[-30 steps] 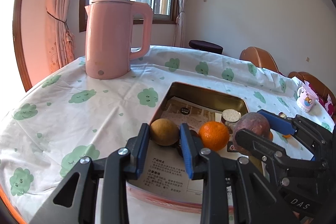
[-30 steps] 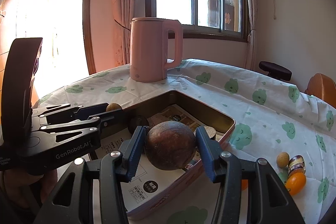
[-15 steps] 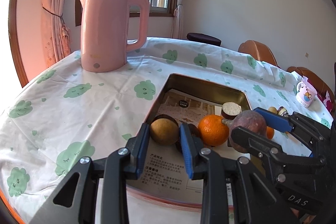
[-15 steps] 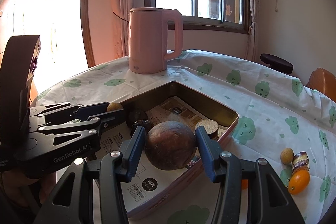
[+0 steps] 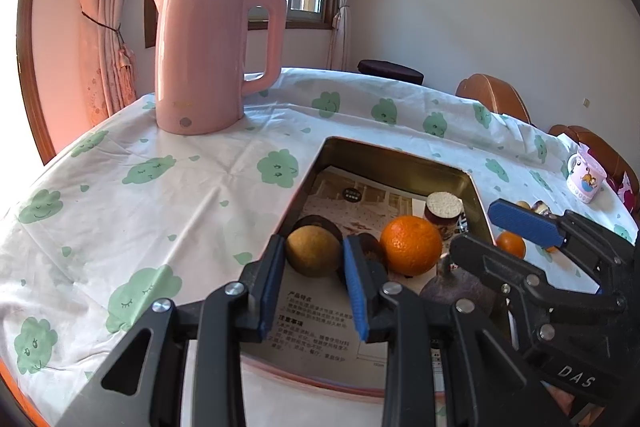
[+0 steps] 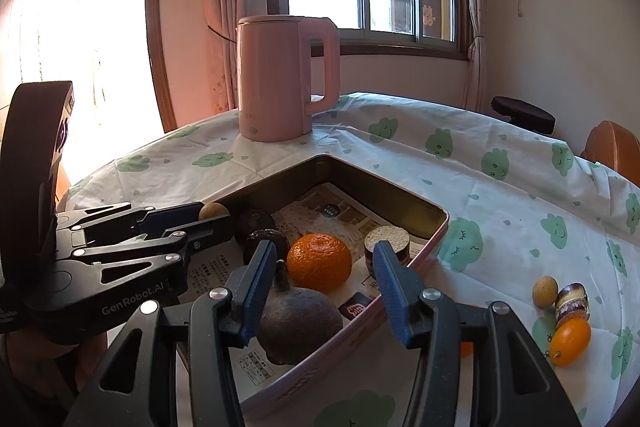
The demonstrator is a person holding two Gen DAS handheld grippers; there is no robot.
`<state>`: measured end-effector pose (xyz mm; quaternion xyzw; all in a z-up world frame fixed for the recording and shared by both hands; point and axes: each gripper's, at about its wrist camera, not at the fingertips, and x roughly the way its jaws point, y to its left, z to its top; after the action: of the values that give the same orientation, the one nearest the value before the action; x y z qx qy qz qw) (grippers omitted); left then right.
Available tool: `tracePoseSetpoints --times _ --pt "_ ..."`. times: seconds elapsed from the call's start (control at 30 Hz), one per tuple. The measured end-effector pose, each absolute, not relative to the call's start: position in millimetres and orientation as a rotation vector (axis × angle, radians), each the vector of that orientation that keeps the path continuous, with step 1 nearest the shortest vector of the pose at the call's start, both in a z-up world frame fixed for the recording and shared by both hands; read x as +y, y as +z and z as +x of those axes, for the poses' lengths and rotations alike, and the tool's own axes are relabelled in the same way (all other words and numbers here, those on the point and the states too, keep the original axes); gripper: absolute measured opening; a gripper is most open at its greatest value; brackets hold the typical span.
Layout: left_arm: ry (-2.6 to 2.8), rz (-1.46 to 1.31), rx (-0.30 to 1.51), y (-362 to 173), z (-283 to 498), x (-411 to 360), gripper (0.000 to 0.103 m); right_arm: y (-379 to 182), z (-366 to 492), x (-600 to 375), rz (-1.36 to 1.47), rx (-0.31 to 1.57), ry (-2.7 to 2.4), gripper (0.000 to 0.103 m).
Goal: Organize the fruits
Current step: 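Lower the passion fruit and kiwi into the tin and open both tools, then withdraw both tools from the tin toward the remaining oranges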
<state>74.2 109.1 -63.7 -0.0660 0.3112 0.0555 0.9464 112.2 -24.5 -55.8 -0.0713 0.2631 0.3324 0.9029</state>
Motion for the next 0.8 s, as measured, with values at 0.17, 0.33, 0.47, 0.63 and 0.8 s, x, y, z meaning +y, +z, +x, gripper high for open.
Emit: tracePoseSetpoints --times 0.17,0.33,0.47,0.63,0.8 --pt "0.104 -0.122 0.626 -62.6 72.4 106.0 0.046 -54.5 109.5 -23.6 -0.155 0.53 0.683 0.053" --pt "0.091 -0.12 0.613 -61.3 69.4 102.0 0.057 -51.7 105.6 -28.1 -0.142 0.501 0.654 0.065" --pt "0.103 -0.109 0.594 -58.5 66.2 97.6 0.068 -47.5 102.6 -37.7 -0.102 0.465 0.639 0.068" --pt "0.136 -0.104 0.556 -52.2 61.1 94.9 0.088 -43.7 96.1 -53.9 -0.072 0.428 0.611 0.074" --pt "0.129 -0.104 0.529 -45.4 58.5 84.5 0.088 -40.3 90.9 -89.8 -0.084 0.409 0.535 0.074"
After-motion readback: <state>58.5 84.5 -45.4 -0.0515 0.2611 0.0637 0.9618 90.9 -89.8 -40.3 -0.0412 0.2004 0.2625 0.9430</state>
